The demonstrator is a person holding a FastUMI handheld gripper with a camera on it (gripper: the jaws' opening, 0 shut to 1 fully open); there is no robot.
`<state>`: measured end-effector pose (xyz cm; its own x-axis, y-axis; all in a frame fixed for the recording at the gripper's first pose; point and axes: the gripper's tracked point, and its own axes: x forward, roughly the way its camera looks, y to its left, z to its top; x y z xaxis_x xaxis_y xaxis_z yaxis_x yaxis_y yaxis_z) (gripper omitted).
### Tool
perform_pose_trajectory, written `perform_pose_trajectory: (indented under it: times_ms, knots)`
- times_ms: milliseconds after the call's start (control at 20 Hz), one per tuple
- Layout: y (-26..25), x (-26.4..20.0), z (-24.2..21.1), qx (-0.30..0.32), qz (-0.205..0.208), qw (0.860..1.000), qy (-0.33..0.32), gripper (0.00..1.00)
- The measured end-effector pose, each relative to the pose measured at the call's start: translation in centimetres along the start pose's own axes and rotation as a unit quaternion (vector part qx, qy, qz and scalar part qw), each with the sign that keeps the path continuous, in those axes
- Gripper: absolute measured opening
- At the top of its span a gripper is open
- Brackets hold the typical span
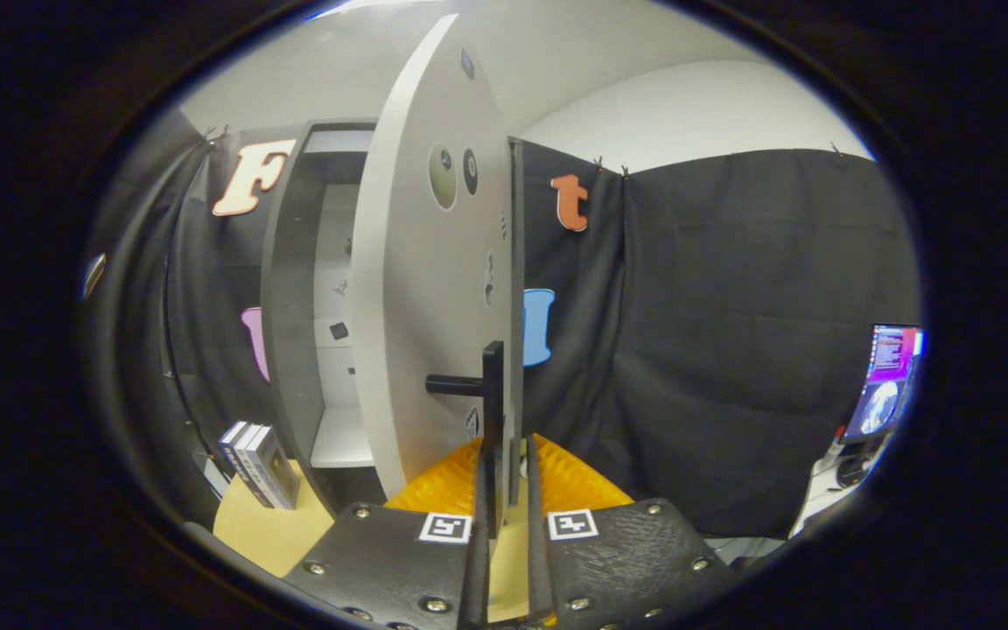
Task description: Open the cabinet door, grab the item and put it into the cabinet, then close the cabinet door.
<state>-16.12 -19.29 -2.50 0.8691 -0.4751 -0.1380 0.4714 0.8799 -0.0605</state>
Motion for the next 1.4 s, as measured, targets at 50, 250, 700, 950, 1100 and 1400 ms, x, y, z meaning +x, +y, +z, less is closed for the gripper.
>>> perform_pose_trajectory:
  times_ms: [50,250,700,950,1100,1400]
  knots:
    - [-0.7,-0.1,0.1,0.003,0.006,1.0,0.003,0.17]
    - [-3.7,0.7,0.0,0.017,0.026,0.999,0.019,0.05]
    - [-11.8,0.1,0.3,0.019,0.009,1.0,0.011,0.16]
    - [-16.5,-0.5,0.5,0.025,-0.05,0.998,-0.001,0.16]
    - [-18.4,-1.1,0.5,0.017,-0.083,0.996,-0.006,0.16]
    - [-15.0,-1.6,0.6,0.025,-0.056,0.998,-0.015,0.17]
